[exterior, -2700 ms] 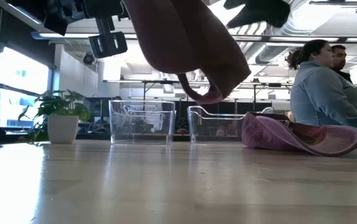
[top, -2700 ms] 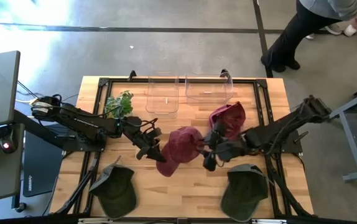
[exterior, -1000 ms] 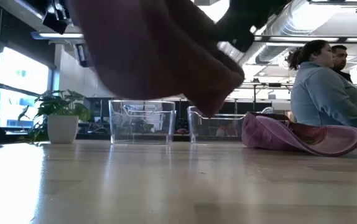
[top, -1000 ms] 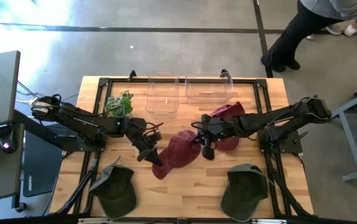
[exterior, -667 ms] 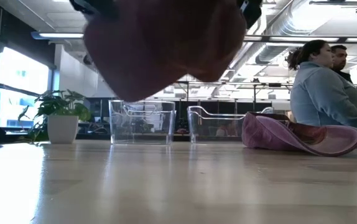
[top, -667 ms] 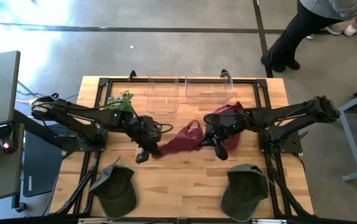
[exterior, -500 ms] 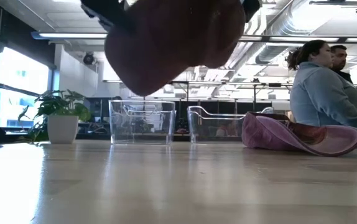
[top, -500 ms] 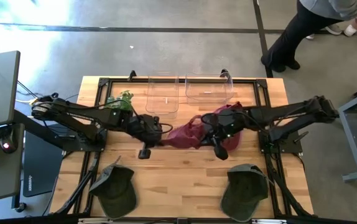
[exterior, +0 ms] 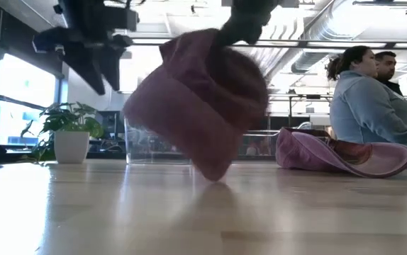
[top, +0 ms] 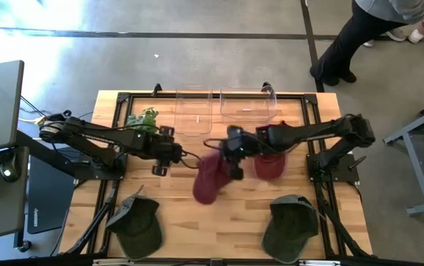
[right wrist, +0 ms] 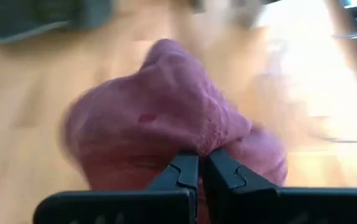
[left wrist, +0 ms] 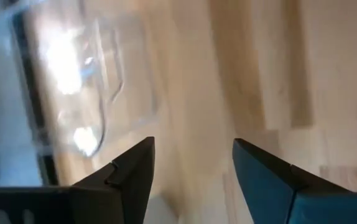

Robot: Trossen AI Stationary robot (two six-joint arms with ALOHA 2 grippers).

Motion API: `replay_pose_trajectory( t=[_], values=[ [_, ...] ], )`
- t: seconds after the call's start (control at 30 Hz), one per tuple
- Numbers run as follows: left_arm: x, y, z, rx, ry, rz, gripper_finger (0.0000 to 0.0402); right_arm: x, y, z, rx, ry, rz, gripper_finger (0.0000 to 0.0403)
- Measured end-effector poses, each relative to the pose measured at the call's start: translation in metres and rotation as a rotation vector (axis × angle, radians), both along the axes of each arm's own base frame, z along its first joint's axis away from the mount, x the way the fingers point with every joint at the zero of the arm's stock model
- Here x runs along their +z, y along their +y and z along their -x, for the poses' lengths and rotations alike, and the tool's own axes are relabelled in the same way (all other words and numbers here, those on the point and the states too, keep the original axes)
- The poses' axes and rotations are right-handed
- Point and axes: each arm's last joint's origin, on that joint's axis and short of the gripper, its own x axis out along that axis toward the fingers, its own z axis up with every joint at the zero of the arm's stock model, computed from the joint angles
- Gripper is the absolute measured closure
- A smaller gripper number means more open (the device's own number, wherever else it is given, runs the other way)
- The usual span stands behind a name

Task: Pick & Place hat
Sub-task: Put the left red cap into the right transparent bin

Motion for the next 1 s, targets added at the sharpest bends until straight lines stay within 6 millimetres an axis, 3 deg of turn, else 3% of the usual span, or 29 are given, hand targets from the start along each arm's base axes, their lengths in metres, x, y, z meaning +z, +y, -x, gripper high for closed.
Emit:
replay_pose_trajectory(
  t=[0.1, 0.23, 0.33, 0.5, 0.63, 0.8, 0.9, 1.0],
  values=[
    [0.008, 0.001, 0.008, 0.076, -0.050, 0.013, 0.0193, 0.020, -0.005, -0.008, -0.072, 0.001, 0.119, 0.0402],
    [0.018, 0.000, 0.021, 0.162, -0.118, 0.071, 0.0193, 0.035, 0.004, -0.016, -0.070, -0.007, 0.181, 0.0402],
    [0.022, -0.005, 0.025, 0.171, -0.154, 0.109, 0.0193, 0.014, 0.019, -0.024, -0.022, 0.038, 0.115, 0.0402],
    [0.022, -0.017, 0.026, 0.151, -0.164, 0.171, 0.0193, -0.064, 0.049, -0.024, -0.030, 0.229, -0.020, 0.0402],
    [0.019, -0.032, 0.019, 0.131, -0.182, 0.303, 0.0193, -0.099, 0.072, -0.019, -0.034, 0.240, -0.214, 0.0394],
    [0.020, -0.046, 0.004, 0.132, -0.259, 0.509, 0.0192, -0.116, 0.080, -0.015, 0.021, 0.236, -0.391, 0.0346],
    [0.022, -0.049, -0.005, 0.134, -0.321, 0.589, 0.0192, -0.111, 0.071, -0.017, 0.056, 0.256, -0.510, 0.0293],
    [0.024, -0.051, -0.010, 0.130, -0.361, 0.622, 0.0192, -0.094, 0.064, -0.020, 0.143, 0.276, -0.647, 0.0241]
  ],
)
